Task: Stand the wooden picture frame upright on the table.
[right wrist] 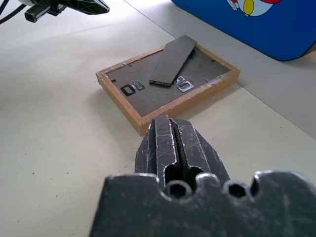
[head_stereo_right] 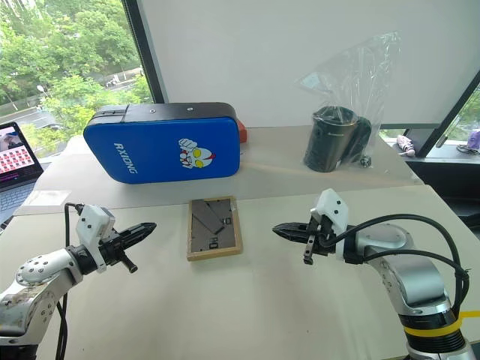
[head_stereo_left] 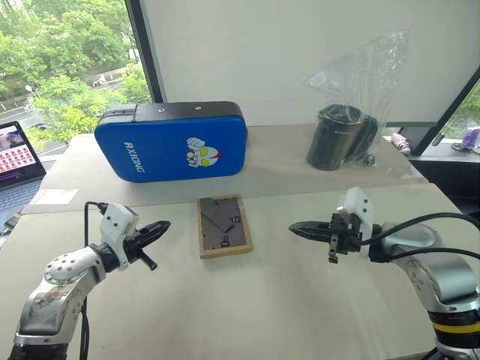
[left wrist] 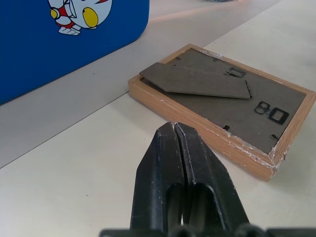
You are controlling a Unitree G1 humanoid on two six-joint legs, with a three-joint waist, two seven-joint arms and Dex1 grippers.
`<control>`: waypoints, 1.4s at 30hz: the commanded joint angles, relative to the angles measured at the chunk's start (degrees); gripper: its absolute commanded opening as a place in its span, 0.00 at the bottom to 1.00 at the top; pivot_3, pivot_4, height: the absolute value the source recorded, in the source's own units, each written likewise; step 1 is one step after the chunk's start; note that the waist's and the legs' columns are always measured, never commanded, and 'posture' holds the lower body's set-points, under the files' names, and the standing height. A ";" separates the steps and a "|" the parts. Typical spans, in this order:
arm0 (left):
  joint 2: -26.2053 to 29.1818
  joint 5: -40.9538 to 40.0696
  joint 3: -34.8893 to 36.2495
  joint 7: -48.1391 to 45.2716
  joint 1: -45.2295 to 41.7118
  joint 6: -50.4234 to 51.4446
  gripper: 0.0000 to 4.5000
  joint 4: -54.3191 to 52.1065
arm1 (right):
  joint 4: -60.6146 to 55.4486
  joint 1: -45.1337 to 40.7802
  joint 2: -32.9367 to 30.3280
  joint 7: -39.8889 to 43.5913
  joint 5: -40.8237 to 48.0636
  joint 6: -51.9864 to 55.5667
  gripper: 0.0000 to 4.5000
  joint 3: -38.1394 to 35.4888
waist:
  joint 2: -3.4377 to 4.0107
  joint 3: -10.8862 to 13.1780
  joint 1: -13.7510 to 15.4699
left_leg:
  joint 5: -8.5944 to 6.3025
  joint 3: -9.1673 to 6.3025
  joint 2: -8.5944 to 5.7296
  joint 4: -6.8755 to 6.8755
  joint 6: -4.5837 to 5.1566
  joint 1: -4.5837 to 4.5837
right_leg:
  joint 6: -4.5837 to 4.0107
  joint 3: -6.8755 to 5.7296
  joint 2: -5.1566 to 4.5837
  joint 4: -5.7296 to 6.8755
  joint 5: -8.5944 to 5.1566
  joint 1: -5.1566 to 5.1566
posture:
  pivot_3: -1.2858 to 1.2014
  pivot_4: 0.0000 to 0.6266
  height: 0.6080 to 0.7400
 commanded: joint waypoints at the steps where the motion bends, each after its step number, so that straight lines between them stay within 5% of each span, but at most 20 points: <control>1: 0.37 1.03 -0.06 0.49 -0.59 -0.81 0.02 -0.64 | 0.62 -1.15 -0.45 -0.93 -1.76 -2.52 0.00 0.64 | 0.00 0.00 0.00 | 0.00 0.00 0.00 0.00 0.00 0.00 | 0.00 0.00 0.00 0.00 0.00 0.00 | 0.52 0.24 1.00; 8: -3.40 15.01 -12.50 4.50 -10.68 -7.76 0.02 15.07 | 23.26 -15.13 8.34 -12.65 -21.04 -8.58 0.00 16.08 | -0.03 0.01 -0.23 | 0.11 0.05 -0.03 0.06 -0.18 0.12 | -0.04 0.03 0.01 0.07 0.02 0.04 | 0.52 0.24 1.00; 16: -7.18 23.13 -20.52 5.30 -16.08 -12.70 0.02 21.77 | 34.18 -20.98 18.02 -18.88 -31.56 -12.80 0.00 24.87 | -0.01 0.00 -0.92 | 0.34 0.08 -0.11 0.03 -0.61 -0.54 | 0.10 -0.03 -0.11 0.08 0.11 -0.53 | 0.52 0.24 1.00; 24: -4.30 24.07 -24.31 -0.09 -8.78 -10.00 0.02 9.68 | 22.53 -16.00 21.36 -18.44 -33.32 -5.85 0.00 26.85 | 0.03 -0.02 -1.71 | 0.33 0.08 -0.09 0.06 -0.58 -0.63 | 0.14 -0.02 -0.12 0.19 0.14 -0.66 | 0.52 0.24 1.00; 34: 0.55 24.26 -22.21 -0.84 2.88 -8.25 0.02 1.04 | -6.50 -1.54 11.17 -12.79 -30.74 17.52 0.00 28.46 | 0.20 -0.26 -1.17 | 0.02 0.08 -0.09 0.08 -0.03 -0.62 | 0.14 -0.03 -0.12 0.14 0.13 -0.64 | 0.52 0.24 1.00; 42: 0.96 24.62 -22.04 -1.53 2.29 -10.27 0.02 2.95 | -9.18 -2.92 10.59 -13.87 -28.46 24.17 0.00 28.57 | 0.20 -0.28 -1.11 | -0.02 0.07 -0.09 0.05 0.03 0.15 | 0.11 -0.04 -0.09 -0.04 0.01 0.11 | 0.52 0.24 1.00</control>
